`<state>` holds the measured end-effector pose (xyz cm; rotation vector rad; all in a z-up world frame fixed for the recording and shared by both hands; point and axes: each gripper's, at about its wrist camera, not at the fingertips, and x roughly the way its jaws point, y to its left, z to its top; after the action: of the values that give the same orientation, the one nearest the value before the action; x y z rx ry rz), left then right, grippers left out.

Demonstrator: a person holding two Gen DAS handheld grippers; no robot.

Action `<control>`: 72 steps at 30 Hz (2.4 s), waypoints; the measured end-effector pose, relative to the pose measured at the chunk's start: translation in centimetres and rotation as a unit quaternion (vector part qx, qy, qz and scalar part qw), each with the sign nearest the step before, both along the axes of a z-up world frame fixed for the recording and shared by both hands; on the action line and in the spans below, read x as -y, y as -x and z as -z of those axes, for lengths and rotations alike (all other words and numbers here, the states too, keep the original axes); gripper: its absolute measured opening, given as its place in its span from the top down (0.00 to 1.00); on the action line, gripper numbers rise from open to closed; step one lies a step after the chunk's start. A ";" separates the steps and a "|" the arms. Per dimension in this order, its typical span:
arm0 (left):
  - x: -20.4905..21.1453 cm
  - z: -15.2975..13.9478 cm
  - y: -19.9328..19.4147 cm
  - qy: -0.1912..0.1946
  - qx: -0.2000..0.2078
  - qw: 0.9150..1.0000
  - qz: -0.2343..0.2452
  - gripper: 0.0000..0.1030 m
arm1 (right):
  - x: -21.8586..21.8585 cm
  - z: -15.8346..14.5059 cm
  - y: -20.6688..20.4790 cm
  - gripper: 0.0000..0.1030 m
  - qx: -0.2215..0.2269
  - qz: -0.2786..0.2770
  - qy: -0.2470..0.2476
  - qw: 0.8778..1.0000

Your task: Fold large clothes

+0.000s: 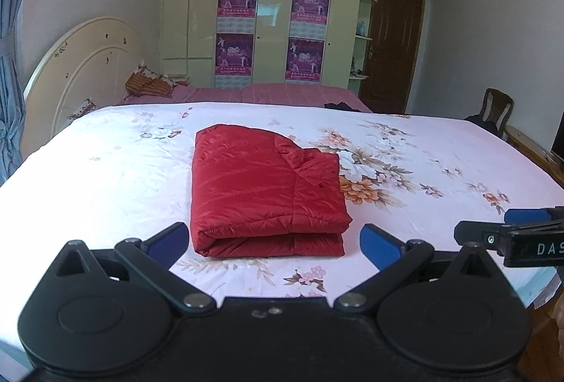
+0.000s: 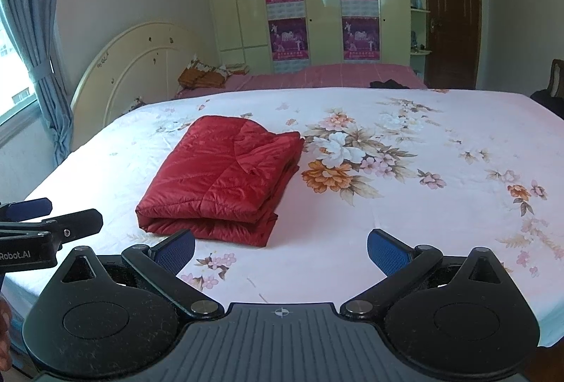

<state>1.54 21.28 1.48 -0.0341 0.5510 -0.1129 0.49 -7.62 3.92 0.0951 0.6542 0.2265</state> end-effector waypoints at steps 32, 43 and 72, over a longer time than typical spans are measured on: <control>0.3 -0.3 0.0 -0.003 0.011 1.000 0.006 0.00 | 0.7 -0.1 -0.4 0.00 0.003 0.002 0.000 1.000; 0.1 -0.5 0.3 -0.003 0.015 1.000 0.005 0.00 | 0.6 -0.2 -0.3 0.00 0.005 -0.001 0.002 1.000; 0.2 -0.6 0.3 0.004 0.024 1.000 -0.006 0.01 | 0.8 -0.1 -0.2 0.00 0.006 -0.001 0.002 1.000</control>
<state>1.26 21.10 2.09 -0.0429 0.5024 -0.1048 0.72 -8.42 4.05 0.0893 0.6433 0.2270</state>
